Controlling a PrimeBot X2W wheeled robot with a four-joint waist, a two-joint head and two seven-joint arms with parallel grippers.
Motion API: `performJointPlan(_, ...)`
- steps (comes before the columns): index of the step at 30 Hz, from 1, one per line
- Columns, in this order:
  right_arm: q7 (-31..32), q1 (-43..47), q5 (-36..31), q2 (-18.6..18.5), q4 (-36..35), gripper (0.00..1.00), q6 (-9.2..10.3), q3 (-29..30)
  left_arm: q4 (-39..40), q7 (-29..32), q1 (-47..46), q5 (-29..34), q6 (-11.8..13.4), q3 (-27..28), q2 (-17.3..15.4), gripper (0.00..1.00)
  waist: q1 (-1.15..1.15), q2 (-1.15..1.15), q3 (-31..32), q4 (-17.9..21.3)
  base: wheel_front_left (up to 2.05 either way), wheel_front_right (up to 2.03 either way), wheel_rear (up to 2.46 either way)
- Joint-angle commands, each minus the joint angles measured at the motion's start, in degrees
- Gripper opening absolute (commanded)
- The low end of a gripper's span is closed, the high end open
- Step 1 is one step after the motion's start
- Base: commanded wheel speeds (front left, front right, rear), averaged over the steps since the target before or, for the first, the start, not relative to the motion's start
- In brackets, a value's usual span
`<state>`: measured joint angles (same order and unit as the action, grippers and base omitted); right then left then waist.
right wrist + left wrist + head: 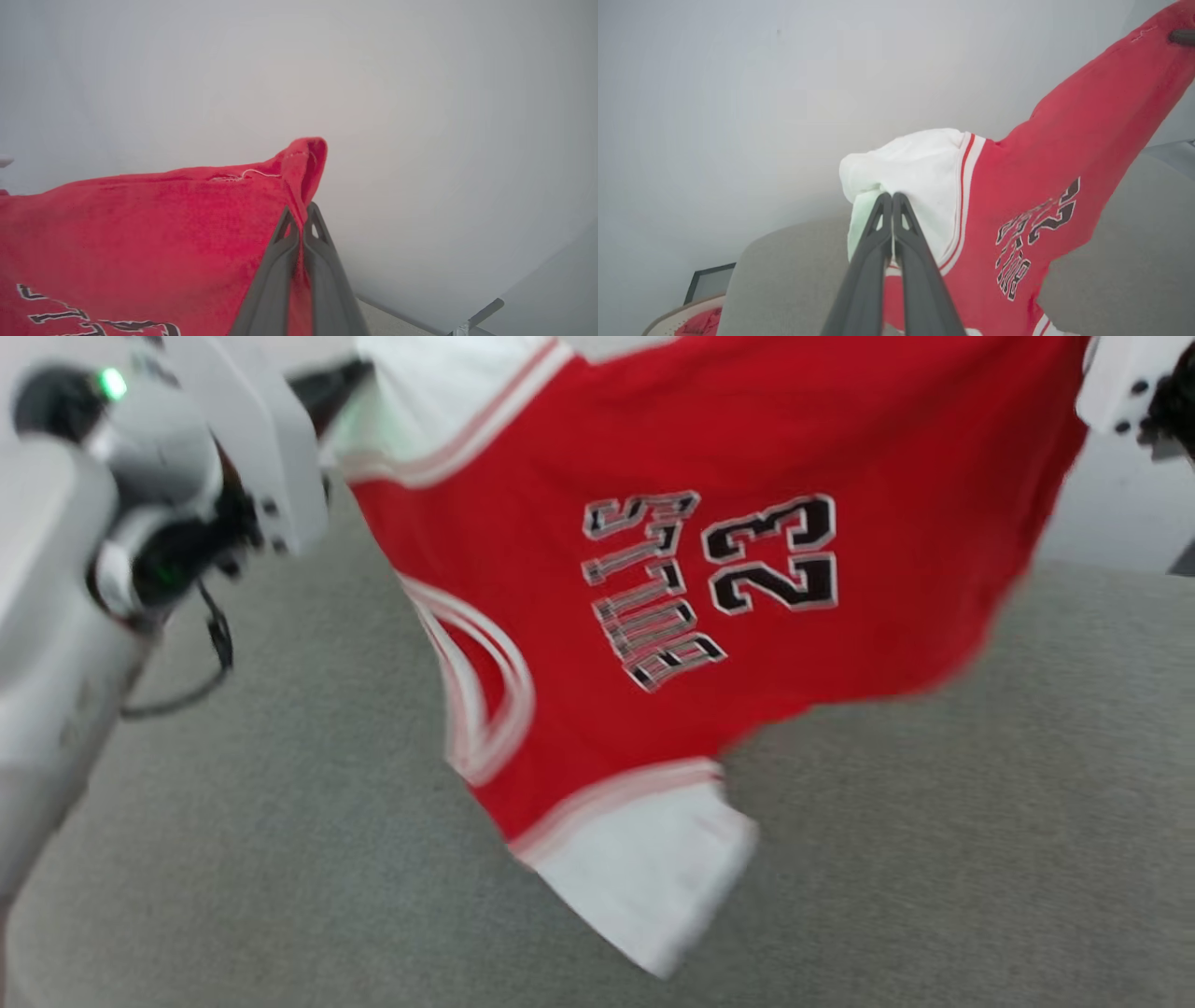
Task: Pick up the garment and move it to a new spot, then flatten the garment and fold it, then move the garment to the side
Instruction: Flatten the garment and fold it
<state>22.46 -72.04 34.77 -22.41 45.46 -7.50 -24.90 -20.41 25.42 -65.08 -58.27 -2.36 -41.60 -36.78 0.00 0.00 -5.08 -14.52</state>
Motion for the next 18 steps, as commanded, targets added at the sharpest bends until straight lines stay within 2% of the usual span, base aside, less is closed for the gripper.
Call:
performJointPlan(1,-1.85,-1.24,-0.91,0.95,0.68,0.0,0.02,0.34,-2.44,-0.92,-2.81,0.93,-0.8,0.39,0.71,0.0,0.0,0.0,2.37,3.08,0.0,0.0,0.0)
performJointPlan(11,-10.33,-7.22,-3.14,3.48,4.7,0.0,0.03,0.52,-18.24,-7.22,-17.18,5.69,-3.57,0.6,4.91,0.0,0.0,0.0,1.38,6.27,0.0,0.0,0.0)
performJointPlan(18,-13.0,-12.83,-4.14,4.42,6.49,0.0,0.03,0.67,-25.62,-12.89,-25.98,8.23,-4.49,0.68,6.31,0.0,0.0,0.0,-4.09,8.29,0.0,0.0,0.0)
